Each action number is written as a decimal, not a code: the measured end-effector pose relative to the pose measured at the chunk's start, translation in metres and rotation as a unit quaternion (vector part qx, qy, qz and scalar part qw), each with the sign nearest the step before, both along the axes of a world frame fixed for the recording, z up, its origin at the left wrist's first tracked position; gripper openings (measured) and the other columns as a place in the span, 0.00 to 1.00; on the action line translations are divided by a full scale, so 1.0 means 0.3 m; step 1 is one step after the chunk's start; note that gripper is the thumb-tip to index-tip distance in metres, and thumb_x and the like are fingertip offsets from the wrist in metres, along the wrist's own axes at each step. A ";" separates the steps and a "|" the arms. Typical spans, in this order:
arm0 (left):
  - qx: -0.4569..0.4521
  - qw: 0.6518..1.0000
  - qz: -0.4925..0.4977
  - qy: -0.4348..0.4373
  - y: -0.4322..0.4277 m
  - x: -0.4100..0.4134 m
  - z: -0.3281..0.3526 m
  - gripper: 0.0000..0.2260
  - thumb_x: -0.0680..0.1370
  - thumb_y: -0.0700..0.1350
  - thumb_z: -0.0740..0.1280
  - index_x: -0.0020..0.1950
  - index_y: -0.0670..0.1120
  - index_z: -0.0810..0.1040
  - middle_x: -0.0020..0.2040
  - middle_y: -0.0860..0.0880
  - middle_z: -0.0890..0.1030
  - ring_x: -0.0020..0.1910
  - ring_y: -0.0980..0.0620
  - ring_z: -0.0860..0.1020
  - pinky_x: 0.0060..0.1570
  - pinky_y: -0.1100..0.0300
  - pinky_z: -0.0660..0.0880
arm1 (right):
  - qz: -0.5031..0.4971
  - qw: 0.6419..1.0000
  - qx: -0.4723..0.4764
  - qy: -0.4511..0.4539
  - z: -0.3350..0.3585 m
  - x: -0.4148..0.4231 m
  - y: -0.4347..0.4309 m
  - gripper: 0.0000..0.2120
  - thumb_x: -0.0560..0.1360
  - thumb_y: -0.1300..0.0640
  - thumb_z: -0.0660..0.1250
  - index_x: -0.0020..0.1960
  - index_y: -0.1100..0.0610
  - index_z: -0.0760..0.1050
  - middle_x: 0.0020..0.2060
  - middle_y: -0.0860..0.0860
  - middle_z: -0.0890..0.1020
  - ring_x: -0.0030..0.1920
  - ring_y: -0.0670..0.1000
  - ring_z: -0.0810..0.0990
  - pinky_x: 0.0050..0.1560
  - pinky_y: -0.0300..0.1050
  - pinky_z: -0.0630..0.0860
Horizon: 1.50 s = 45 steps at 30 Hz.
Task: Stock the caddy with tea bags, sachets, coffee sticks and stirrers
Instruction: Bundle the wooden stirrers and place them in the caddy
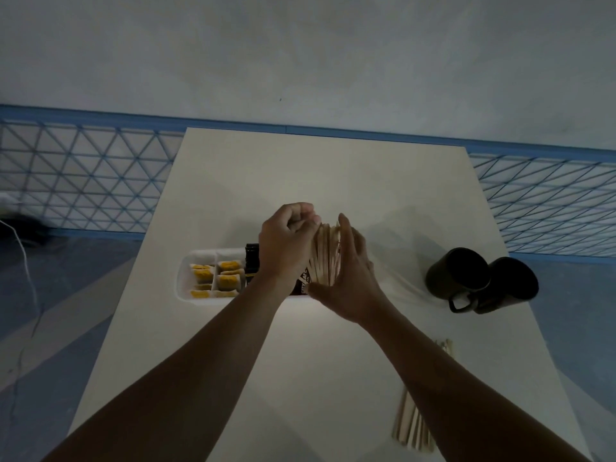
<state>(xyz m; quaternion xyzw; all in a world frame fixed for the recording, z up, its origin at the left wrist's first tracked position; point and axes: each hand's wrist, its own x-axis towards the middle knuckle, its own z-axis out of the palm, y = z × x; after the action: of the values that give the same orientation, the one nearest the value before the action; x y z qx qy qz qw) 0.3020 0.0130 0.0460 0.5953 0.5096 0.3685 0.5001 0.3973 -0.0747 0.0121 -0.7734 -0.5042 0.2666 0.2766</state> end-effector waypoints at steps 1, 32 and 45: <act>0.001 1.000 0.000 0.001 0.000 -0.002 0.003 0.09 0.77 0.43 0.70 0.56 0.47 0.82 0.49 0.55 0.84 0.49 0.65 0.80 0.46 0.75 0.75 | -0.004 1.000 -0.004 -0.015 -0.007 -0.008 0.001 0.65 0.61 0.43 0.79 0.79 0.46 0.34 0.77 0.51 0.53 0.75 0.56 0.60 0.71 0.62 0.64; 0.014 0.962 -0.160 0.223 0.075 -0.007 0.006 0.28 0.72 0.51 0.75 0.70 0.45 0.73 0.48 0.47 0.84 0.48 0.50 0.83 0.57 0.55 0.78 | -0.020 0.997 -0.007 0.071 -0.020 0.052 0.030 0.30 0.83 0.55 0.59 0.80 0.44 0.51 0.73 0.51 0.72 0.71 0.53 0.72 0.62 0.41 0.70; 0.078 0.950 -0.173 0.249 0.074 0.036 -0.020 0.11 0.77 0.41 0.69 0.60 0.45 0.83 0.54 0.44 0.84 0.51 0.48 0.83 0.55 0.58 0.78 | -0.043 0.999 0.000 0.023 -0.026 0.075 0.048 0.28 0.82 0.62 0.56 0.79 0.44 0.60 0.62 0.55 0.82 0.61 0.55 0.80 0.55 0.45 0.77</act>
<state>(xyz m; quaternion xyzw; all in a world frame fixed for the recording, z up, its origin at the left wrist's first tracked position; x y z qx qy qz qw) 0.3127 0.0351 0.0400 0.7842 0.4770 0.1554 0.3653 0.4197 -0.0604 0.0044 -0.7878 -0.4640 0.2723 0.2998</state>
